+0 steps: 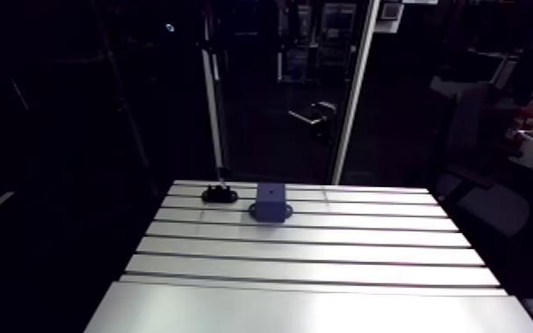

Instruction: Pick up the M10 bolt and insert it into the hole until fully seated.

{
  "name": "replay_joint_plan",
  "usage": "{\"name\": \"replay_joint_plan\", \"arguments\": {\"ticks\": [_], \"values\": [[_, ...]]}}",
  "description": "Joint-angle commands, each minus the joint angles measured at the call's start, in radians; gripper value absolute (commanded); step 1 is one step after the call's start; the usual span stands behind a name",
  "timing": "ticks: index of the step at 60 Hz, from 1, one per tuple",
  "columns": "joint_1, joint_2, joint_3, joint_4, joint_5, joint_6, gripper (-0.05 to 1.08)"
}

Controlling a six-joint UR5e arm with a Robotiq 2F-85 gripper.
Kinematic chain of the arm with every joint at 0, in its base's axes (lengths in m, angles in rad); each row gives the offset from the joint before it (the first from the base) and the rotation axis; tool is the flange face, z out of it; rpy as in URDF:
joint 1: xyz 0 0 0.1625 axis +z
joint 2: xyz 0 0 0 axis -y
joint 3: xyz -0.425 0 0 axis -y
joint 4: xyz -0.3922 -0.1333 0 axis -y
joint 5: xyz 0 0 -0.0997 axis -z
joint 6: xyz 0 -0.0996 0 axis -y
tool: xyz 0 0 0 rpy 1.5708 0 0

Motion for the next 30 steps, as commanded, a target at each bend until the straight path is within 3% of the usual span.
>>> {"name": "replay_joint_plan", "arguments": {"ticks": [1,30], "values": [[-0.002,-0.005,0.003,0.0,-0.001,0.0,0.0],[0.004,-0.024,0.023,-0.002,0.002,0.002,0.0]]}}
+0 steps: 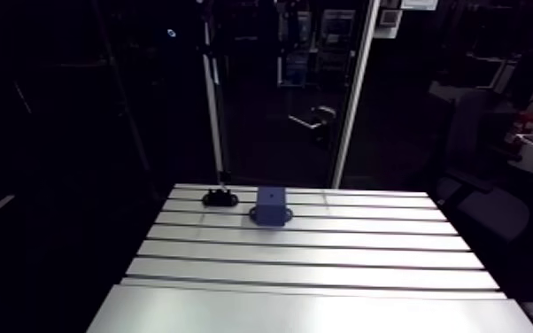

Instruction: Pick up the M10 bolt and insert it into the hole until fully seated.

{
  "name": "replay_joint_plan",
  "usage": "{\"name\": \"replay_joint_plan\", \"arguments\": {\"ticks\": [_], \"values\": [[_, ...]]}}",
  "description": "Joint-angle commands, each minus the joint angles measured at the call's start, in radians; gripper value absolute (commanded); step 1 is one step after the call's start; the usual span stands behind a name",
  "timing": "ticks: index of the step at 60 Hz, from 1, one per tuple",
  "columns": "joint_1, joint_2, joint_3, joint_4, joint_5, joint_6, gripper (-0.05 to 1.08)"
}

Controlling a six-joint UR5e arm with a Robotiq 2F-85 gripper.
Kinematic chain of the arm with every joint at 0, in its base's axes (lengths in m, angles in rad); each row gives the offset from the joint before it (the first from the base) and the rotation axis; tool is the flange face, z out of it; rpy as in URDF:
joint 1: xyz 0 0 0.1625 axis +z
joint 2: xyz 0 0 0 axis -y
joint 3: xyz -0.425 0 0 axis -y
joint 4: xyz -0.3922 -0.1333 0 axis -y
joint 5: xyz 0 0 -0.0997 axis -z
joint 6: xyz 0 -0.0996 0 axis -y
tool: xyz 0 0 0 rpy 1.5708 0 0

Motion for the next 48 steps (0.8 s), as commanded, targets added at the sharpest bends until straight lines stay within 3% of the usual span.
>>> {"name": "replay_joint_plan", "arguments": {"ticks": [1,36,48], "values": [[0.003,-0.006,0.012,0.0,0.001,0.002,0.01],[0.006,-0.004,0.03,-0.005,-0.001,-0.001,0.01],[0.006,-0.006,0.047,-0.054,0.001,-0.003,0.01]]}}
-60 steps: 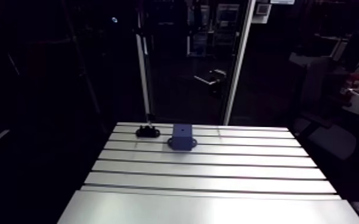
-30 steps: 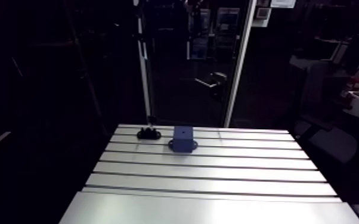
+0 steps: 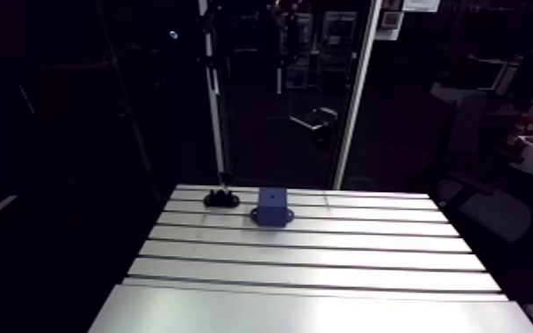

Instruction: Pick up the M10 bolt and insert it into the hole until fully seated.

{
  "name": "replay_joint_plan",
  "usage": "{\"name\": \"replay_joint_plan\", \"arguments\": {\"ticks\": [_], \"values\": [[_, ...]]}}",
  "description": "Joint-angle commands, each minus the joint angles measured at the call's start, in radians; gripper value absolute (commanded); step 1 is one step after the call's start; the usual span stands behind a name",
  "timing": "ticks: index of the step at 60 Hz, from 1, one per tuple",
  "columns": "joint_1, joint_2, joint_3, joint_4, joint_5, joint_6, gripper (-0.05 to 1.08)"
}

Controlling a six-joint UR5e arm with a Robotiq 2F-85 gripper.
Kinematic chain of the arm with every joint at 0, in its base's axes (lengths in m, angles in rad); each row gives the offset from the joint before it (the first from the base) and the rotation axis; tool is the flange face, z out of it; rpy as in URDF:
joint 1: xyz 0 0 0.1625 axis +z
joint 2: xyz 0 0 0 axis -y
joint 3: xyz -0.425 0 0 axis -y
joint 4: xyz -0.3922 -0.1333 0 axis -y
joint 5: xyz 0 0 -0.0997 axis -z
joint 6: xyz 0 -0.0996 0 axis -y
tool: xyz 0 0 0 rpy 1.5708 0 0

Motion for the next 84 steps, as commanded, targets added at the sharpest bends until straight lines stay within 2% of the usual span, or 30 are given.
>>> {"name": "replay_joint_plan", "arguments": {"ticks": [1,84], "values": [[0.0,-0.002,0.012,-0.038,0.001,-0.002,0.01],[0.002,0.008,0.01,-0.057,-0.001,-0.016,0.01]]}}
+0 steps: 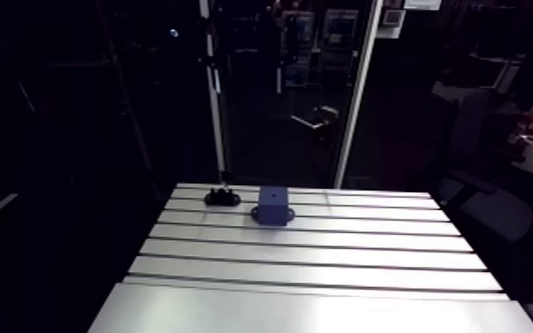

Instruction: Pick up the M10 bolt and insert it into the hole until fully seated.

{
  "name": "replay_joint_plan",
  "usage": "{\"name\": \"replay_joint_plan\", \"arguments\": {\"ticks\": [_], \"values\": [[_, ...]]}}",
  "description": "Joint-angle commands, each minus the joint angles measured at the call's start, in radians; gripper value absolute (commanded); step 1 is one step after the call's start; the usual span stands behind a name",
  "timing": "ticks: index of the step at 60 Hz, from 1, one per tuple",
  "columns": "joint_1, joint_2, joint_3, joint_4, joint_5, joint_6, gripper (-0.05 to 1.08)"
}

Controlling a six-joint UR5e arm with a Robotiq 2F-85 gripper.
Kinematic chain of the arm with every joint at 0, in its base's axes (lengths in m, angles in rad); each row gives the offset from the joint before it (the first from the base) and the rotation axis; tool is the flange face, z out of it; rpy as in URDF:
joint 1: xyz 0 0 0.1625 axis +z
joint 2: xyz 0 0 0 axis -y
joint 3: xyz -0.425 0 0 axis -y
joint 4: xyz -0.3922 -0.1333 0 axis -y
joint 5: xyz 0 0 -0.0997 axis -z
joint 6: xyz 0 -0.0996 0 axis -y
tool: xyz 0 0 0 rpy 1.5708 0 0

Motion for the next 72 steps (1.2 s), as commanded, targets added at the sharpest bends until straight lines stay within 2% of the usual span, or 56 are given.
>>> {"name": "replay_joint_plan", "arguments": {"ticks": [1,20,35,39,41,45,52,64,72], "values": [[0.0,0.003,0.0,-0.004,-0.001,-0.011,0.01],[0.0,0.006,0.013,-0.013,0.002,-0.005,0.01],[0.005,0.033,0.055,-0.187,0.017,0.016,0.01],[0.019,0.052,0.064,-0.222,0.013,0.046,0.02],[0.045,0.086,0.068,-0.255,0.007,0.071,0.02],[0.067,0.113,0.067,-0.286,0.002,0.081,0.02],[0.08,0.144,0.068,-0.335,0.0,0.099,0.02],[0.106,0.21,0.06,-0.401,-0.027,0.135,0.01],[0.114,0.25,0.059,-0.438,-0.028,0.146,0.02]]}}
